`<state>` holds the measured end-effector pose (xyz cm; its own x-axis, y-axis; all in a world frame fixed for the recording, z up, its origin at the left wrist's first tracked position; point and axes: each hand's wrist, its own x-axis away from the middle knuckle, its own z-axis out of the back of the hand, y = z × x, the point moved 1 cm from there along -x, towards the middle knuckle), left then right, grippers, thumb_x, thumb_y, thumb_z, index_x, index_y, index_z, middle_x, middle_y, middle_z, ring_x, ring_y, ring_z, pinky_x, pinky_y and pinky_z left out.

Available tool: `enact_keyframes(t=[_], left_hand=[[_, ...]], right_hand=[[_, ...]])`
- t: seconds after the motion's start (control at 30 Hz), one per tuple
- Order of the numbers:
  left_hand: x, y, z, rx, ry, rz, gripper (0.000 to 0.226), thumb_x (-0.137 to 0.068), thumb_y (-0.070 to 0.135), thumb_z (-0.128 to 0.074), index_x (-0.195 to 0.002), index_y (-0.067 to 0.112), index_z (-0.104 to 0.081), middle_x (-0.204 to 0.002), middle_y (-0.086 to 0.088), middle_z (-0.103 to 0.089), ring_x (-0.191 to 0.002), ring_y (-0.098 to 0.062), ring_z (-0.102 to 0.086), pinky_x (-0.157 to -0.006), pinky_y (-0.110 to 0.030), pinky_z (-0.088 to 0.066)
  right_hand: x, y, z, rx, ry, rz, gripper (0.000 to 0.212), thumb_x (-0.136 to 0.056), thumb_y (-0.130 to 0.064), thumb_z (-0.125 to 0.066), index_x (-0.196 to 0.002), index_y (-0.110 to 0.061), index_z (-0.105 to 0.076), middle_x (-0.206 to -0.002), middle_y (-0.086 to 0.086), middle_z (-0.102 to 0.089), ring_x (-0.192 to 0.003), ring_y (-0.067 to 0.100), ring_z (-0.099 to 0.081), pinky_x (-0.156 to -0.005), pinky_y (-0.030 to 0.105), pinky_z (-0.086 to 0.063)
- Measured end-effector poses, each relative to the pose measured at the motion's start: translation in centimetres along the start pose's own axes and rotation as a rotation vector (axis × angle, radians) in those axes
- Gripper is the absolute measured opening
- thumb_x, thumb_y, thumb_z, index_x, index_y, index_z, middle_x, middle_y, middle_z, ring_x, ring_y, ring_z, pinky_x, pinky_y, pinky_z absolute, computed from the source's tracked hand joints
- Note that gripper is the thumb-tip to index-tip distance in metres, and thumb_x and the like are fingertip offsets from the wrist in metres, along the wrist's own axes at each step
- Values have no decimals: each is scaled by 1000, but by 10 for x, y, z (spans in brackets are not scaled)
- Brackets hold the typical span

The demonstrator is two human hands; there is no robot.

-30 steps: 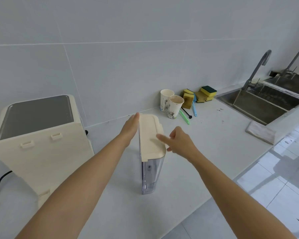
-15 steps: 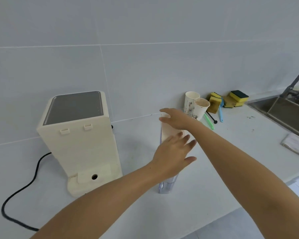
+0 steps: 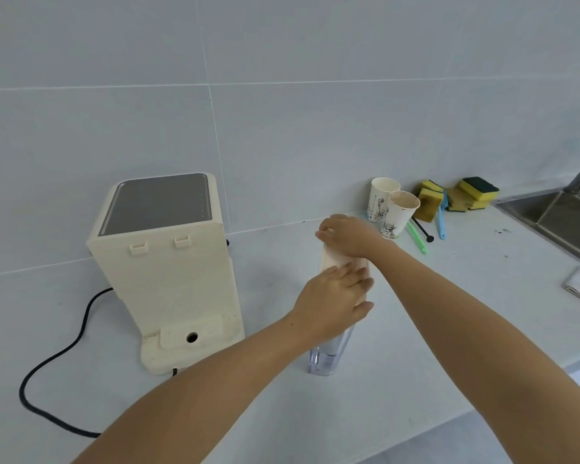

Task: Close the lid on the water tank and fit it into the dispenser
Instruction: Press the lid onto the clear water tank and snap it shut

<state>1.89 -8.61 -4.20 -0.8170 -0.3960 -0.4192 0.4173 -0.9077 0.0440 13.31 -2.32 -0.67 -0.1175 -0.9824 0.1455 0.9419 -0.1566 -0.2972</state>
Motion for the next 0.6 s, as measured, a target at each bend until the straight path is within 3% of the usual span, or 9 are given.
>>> enact_keyframes(t=[0.13,0.2,0.27,0.33,0.43,0.5,0.6], left_hand=[[10,-12,2,-28,76,-40,35,-75,31,-47,-88,15,-75,-93,2,-77,-98,-11,-62,-78,-23,-46],[15,-17,5,-52,90,-50,34,-75,29,-47,-88,15,-75,-93,0,-78,-94,-14,-67,-83,-29,-41],[22,-24,7,-66,83,-73,35,-79,28,-46,-91,14,-75,-95,-1,-78,-88,-17,-73,-82,-26,-47],[30,-34,8,-69,68,-100,41,-91,30,-37,-97,13,-74,-100,-2,-77,-92,-19,-72,-85,-29,-49],[39,-51,13,-57,4,-100,62,-99,34,-13,-105,9,-70,-107,-4,-74,-99,-22,-70,-94,-32,-38],[44,-62,14,-72,-31,-64,65,-99,35,-10,-108,6,-68,-110,-7,-73,-101,-24,-69,-96,-34,-42],[51,-79,14,-96,-73,-1,67,-99,35,-9,-113,1,-65,-115,-13,-70,-106,-30,-66,-86,-47,-52]], right_hand=[[13,0,2,87,37,22,40,-96,-30,-27,-125,-14,-49,-133,6,-49,-123,26,-41,-95,35,-33],[19,1,4,91,44,11,40,-98,-24,-25,-130,-14,-46,-136,6,-45,-126,27,-37,-101,36,-31],[21,6,3,115,20,-8,39,-97,-26,-25,-129,-16,-44,-137,4,-44,-126,26,-36,-103,40,-33],[21,12,2,55,1,-70,39,-95,-32,-28,-126,-18,-46,-134,5,-44,-124,26,-39,-102,41,-36],[28,18,1,-48,22,-142,41,-93,-35,-32,-122,-10,-48,-130,15,-48,-118,32,-45,-98,43,-40],[40,19,2,-82,35,-153,40,-93,-32,-36,-122,-8,-48,-128,20,-49,-116,35,-47,-96,43,-40],[54,22,-1,-119,116,-133,40,-92,-10,-36,-132,-7,-38,-133,19,-42,-121,31,-39,-96,38,-37]])
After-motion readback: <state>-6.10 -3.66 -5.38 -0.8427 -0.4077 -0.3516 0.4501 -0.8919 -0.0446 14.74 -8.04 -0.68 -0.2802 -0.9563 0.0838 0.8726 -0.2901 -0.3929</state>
